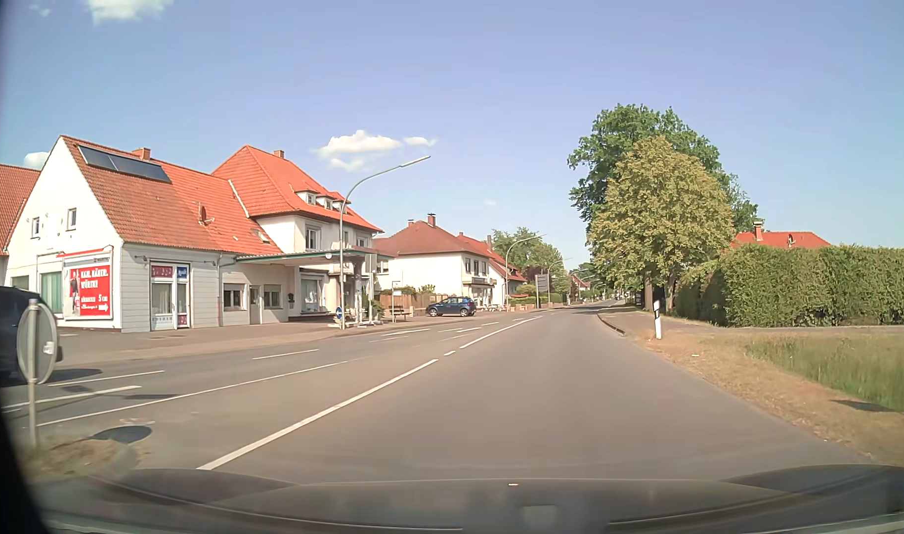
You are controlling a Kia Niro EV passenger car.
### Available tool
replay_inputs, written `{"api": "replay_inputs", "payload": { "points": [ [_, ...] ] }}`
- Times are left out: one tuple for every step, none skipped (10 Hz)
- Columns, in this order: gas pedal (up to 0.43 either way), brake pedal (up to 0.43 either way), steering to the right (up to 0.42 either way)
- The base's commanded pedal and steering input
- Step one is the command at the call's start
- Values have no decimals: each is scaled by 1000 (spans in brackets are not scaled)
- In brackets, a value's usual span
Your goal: Follow the waypoints while adhering to traffic rules and regulations
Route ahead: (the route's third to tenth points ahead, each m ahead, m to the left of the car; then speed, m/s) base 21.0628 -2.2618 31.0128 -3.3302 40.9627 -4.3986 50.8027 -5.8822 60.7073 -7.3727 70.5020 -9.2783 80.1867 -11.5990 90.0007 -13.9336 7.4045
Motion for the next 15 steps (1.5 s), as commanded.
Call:
{"api": "replay_inputs", "payload": {
  "points": [
    [299,6,69],
    [299,6,65],
    [299,6,60],
    [299,6,53],
    [299,6,48],
    [287,6,44],
    [287,6,44],
    [287,6,44],
    [287,6,44],
    [287,6,42],
    [287,6,38],
    [287,6,34],
    [287,6,32],
    [287,6,27],
    [287,6,17]
  ]
}}
